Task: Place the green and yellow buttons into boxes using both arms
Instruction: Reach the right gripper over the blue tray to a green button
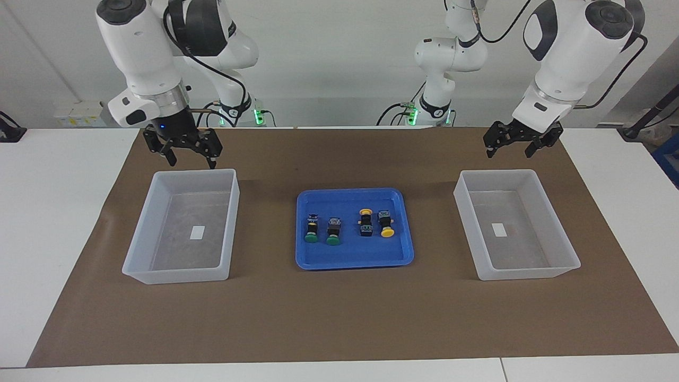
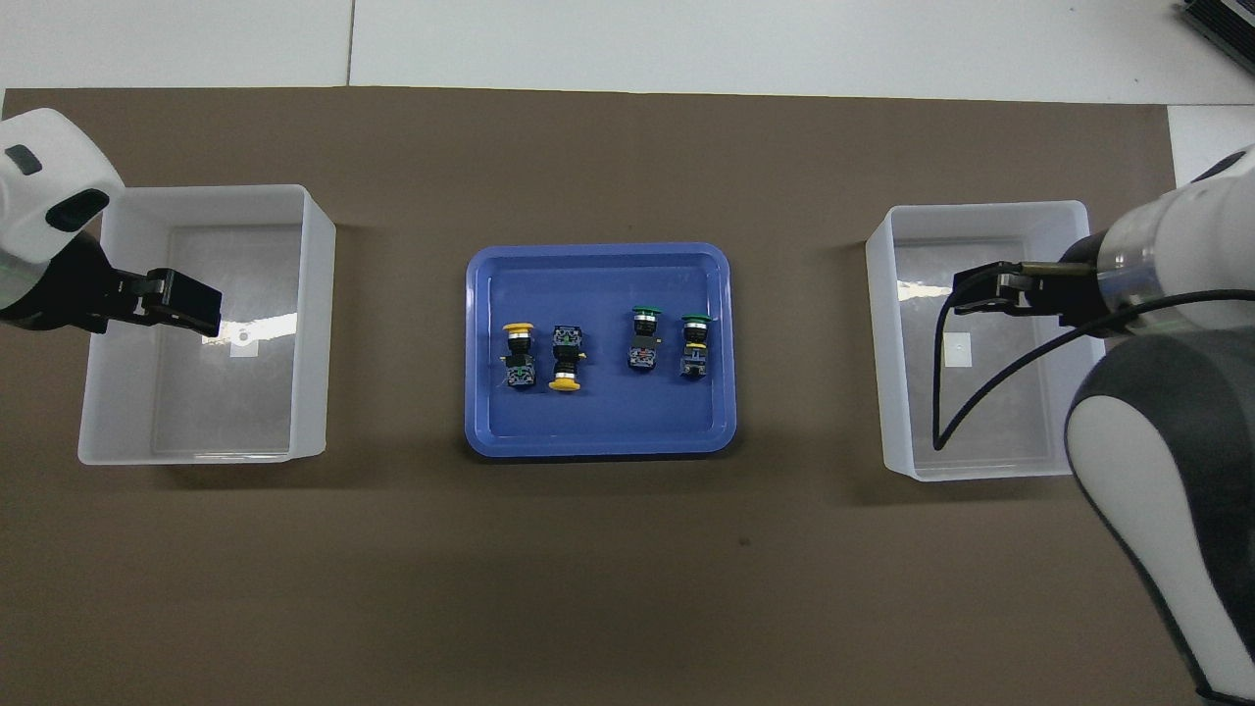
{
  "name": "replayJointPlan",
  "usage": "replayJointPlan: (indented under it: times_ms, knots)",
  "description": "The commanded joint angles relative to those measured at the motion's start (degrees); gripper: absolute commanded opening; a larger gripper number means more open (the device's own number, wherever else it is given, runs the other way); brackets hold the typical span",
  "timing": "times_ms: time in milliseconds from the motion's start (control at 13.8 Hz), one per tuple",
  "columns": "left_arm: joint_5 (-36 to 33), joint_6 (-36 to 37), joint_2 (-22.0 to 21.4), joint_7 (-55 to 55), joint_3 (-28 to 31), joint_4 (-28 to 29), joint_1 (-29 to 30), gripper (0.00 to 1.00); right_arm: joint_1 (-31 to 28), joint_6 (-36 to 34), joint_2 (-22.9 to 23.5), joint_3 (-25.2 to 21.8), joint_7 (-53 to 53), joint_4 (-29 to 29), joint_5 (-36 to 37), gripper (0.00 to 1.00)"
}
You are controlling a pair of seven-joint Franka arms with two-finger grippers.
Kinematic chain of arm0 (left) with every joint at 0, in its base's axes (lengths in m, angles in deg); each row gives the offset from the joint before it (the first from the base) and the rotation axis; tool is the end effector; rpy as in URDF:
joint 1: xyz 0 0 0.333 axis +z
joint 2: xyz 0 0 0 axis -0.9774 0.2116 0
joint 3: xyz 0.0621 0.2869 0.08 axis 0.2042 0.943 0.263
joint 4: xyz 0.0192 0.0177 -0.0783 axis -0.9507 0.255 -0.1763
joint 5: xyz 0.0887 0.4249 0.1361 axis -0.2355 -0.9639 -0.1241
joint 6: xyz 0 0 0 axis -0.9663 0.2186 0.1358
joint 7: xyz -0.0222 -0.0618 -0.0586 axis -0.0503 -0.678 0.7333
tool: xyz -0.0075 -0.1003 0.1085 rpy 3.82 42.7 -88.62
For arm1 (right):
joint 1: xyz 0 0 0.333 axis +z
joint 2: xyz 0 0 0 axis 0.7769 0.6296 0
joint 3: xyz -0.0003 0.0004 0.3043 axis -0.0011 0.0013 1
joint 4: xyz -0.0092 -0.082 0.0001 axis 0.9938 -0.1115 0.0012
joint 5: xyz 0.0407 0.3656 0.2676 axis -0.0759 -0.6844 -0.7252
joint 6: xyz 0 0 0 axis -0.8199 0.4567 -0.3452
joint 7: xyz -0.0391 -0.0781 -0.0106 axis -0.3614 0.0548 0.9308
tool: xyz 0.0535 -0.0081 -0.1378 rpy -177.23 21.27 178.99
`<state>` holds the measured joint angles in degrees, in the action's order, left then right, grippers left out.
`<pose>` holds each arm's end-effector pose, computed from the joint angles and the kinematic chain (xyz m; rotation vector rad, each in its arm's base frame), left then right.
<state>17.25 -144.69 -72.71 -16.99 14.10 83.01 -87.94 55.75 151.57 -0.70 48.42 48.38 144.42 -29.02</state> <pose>0.6194 -0.0696 0.5376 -3.1156 0.1433 0.0946 0.6273 0.0836 0.5002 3.1317 -0.2016 0.1298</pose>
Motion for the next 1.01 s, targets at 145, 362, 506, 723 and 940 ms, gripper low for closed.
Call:
replayJointPlan:
  times_ms: [145,362,506,723,940]
  knots:
    - [-0.47,-0.96,-1.25,0.02,-0.23,1.73,0.32,1.00,5.24,6.88,3.78,0.16,-7.66,1.77,1.23,1.00]
    - [-0.47,-1.04,-1.25,0.02,-0.14,1.73,0.32,1.00,9.90,11.19,8.43,0.08,-14.51,1.51,2.01,1.00]
    - [-0.47,-1.04,-1.25,0.02,-0.23,1.73,0.32,1.00,12.80,14.09,10.46,0.08,-18.29,1.51,3.60,1.00]
    - [-0.47,-0.96,-1.25,0.02,-0.14,1.73,0.32,1.00,15.09,17.26,13.01,0.08,-19.54,1.33,4.48,1.00]
    - [-0.47,-0.96,-1.25,0.02,-0.23,1.73,0.32,1.00,16.41,18.76,15.20,0.16,-19.45,1.33,4.83,1.00]
